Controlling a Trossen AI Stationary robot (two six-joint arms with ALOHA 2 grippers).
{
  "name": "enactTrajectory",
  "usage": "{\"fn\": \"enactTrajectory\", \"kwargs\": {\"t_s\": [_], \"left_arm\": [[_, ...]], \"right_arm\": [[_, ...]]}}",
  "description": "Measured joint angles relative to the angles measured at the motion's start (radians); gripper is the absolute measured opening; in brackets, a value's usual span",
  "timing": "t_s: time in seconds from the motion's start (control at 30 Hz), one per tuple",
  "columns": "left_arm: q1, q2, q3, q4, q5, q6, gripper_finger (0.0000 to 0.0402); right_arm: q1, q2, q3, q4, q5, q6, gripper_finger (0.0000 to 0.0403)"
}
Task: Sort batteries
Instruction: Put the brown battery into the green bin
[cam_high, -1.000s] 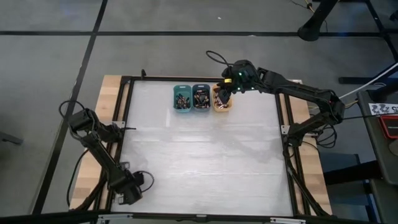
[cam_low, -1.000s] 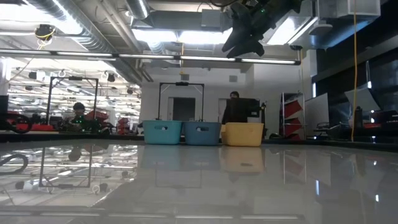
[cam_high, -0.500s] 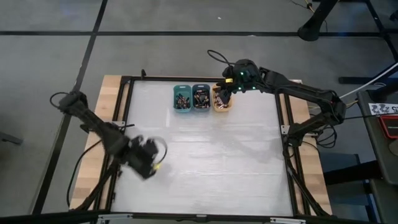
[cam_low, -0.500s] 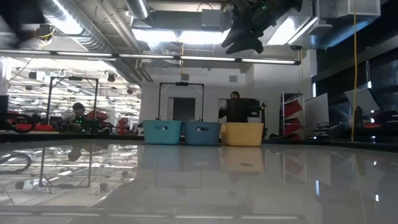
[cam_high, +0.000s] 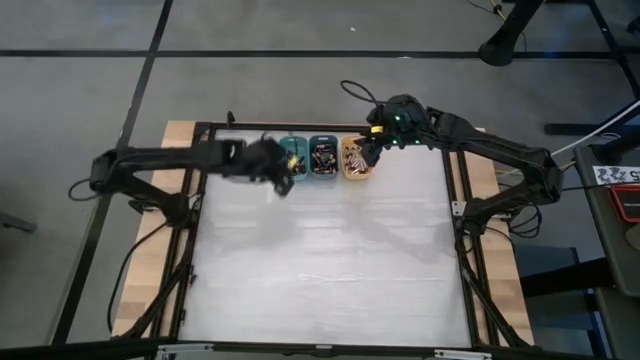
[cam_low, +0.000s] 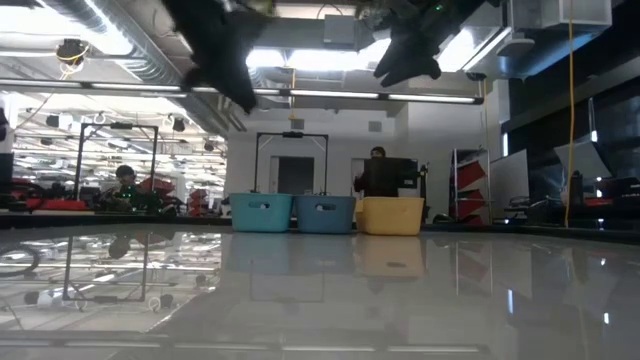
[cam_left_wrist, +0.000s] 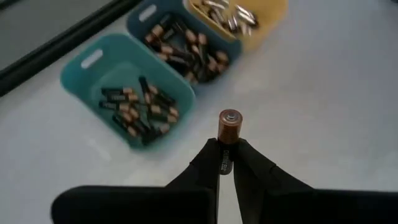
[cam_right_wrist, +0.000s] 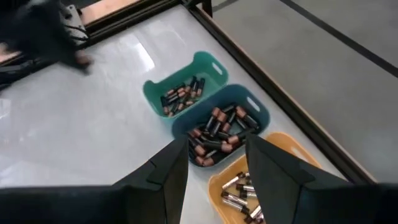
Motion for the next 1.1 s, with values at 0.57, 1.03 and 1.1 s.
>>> {"fn": "enactTrajectory", "kwargs": {"t_s": [0.57,1.03,1.1], "left_arm": [[0.415,0.339,0.000,0.221,0.377,0.136,0.0019],[0.446,0.448,0.000,0.241,0.423,0.172,0.0037],[0.446,0.448,0.000,0.239,0.422,0.180,0.0052]], "right_arm": [[0.001,-0.013,0.000,-0.073,-0.006,0.001,0.0160],[0.001,-0.013,0.000,-0.079,-0.008,0.002,0.0160],[0.001,-0.013,0.000,-0.079,-0.008,0.003,0.0160]]}}
